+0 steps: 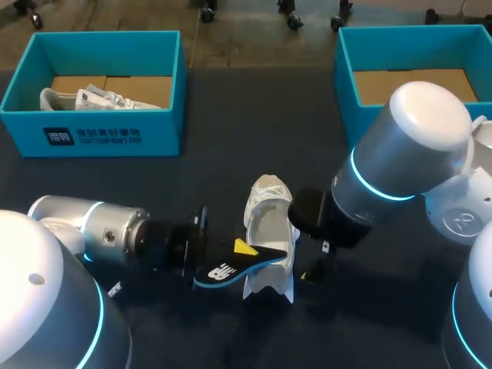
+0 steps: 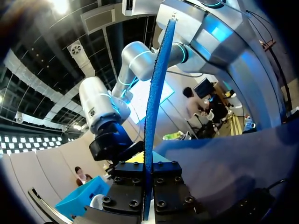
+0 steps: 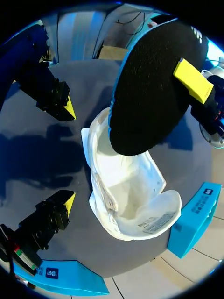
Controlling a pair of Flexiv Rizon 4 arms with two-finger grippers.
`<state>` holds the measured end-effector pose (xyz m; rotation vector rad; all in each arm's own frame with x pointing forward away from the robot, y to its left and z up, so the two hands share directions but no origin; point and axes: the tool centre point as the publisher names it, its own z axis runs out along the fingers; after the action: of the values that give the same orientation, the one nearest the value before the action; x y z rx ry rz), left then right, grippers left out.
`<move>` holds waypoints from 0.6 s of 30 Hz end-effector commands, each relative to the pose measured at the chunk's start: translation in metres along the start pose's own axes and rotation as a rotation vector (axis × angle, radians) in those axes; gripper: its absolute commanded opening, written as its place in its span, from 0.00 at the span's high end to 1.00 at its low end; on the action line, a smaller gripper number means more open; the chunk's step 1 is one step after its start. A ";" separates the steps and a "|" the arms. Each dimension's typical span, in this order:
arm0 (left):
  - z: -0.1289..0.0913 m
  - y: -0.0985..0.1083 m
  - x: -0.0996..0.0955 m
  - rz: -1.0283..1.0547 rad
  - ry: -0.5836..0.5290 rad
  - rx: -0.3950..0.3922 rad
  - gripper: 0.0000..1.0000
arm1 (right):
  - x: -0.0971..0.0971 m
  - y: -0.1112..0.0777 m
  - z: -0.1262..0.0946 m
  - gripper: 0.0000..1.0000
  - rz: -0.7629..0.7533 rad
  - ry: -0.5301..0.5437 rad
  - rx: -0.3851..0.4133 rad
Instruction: Take the shoe out of the shoebox, open the shoe tongue, remove and reinsert the insole, then place the shoe into the shoebox
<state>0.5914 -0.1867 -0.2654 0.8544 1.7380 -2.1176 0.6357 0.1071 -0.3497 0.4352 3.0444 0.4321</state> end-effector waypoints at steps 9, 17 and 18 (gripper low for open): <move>0.001 0.019 0.001 0.015 -0.014 -0.034 1.00 | 0.001 0.000 0.002 0.00 0.001 -0.001 -0.001; 0.000 0.027 0.000 0.002 -0.029 -0.047 1.00 | 0.001 0.000 0.002 0.00 0.001 -0.001 -0.001; 0.000 0.028 0.000 0.001 -0.029 -0.048 1.00 | 0.001 0.000 0.002 0.00 0.001 -0.001 -0.001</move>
<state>0.6063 -0.1897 -0.2844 0.8097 1.7701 -2.0648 0.6357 0.1069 -0.3493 0.4356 3.0445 0.4319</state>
